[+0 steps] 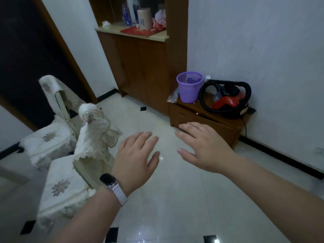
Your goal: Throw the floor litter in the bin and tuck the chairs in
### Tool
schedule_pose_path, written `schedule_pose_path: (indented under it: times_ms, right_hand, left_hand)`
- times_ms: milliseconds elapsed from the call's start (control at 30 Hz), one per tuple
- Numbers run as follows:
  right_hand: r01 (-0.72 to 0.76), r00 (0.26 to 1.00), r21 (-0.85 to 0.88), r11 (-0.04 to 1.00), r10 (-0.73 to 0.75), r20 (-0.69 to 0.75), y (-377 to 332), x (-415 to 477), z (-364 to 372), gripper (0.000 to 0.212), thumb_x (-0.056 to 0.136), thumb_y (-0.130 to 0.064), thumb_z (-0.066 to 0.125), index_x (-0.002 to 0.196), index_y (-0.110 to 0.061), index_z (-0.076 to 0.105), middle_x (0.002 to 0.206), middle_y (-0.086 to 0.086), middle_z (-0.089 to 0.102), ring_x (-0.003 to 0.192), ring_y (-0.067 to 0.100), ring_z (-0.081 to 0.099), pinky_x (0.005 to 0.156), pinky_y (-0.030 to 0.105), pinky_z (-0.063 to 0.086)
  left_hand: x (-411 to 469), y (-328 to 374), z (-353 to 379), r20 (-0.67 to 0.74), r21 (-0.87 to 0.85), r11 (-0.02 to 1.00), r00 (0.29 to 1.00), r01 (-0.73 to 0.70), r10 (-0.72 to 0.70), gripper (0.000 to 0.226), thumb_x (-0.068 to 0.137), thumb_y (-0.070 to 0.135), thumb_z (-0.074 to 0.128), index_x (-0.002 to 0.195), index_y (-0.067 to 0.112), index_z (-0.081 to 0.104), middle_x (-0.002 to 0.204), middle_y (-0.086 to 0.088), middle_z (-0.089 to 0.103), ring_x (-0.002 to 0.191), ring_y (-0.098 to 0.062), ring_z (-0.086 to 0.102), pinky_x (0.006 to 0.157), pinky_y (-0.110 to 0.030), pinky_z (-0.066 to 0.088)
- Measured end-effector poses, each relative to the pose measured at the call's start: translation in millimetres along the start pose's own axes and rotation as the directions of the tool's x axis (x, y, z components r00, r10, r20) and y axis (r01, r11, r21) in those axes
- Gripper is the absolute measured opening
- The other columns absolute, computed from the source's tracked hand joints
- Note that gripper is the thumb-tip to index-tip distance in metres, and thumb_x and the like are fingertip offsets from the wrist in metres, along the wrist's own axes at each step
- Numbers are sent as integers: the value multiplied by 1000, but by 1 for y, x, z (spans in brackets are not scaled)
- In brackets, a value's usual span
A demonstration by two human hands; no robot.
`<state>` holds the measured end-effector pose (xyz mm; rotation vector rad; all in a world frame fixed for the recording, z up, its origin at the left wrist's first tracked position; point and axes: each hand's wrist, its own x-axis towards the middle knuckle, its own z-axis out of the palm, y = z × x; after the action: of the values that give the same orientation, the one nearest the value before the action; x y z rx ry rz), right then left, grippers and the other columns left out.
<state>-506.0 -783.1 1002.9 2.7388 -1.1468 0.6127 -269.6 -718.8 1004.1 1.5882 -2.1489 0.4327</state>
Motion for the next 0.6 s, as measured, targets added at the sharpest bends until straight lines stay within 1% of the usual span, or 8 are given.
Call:
schedule_pose_path:
  times_ms: [200,433,600]
  right_hand:
    - [51,998,69,996,-48,-41,39,63,31,50,94,-49,46,126,-15,62,129,8,58,121,29,52,95,40,41]
    - [116,993,93,989,-116,-4,75,148,78,48,92,-48,50,125,-15,62,128,8,58,120,29,52,93,42,44]
    - [53,995,37,998,-55,81,107,235,114,49,94,-50,48,126,-16,61,131,7,57,122,28,50,95,43,43]
  left_hand:
    - [42,-41,31,22,45,997,998,55,-56,38,89,37,54,118,17,66,123,-4,65,115,-27,58,96,-41,41]
    - [103,-103,89,3,20,997,997,79,-79,38,89,37,55,119,17,66,125,-4,64,116,-27,58,95,-41,41]
    - [172,-176,149,-13,-47,998,999,49,-50,36,88,35,56,117,16,66,123,-5,65,113,-28,58,92,-41,43]
